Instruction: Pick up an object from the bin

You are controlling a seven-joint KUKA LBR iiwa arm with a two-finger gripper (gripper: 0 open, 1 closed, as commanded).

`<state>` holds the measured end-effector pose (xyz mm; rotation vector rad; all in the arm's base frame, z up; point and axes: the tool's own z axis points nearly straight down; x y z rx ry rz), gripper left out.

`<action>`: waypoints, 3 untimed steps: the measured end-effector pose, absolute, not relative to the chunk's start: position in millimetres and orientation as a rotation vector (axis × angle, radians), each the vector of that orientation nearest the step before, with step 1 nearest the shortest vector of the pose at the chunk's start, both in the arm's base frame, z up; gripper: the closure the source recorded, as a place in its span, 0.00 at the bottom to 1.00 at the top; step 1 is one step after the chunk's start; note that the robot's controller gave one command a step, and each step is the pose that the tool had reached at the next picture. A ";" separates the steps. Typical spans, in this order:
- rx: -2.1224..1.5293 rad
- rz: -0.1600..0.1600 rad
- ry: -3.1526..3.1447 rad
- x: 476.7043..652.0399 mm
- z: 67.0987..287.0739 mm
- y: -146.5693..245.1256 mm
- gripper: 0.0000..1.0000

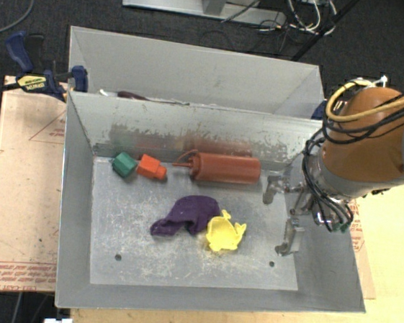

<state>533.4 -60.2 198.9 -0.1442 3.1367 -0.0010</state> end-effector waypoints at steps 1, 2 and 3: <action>-0.378 0.000 3.113 514.1 146.0 -1.7 0.00; -0.503 0.011 3.102 549.8 128.5 4.0 0.00; -0.668 -0.009 3.058 571.2 113.7 -14.6 0.00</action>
Offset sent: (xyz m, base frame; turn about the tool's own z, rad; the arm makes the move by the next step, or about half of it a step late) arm 0.0624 0.0208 -0.0695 -0.2612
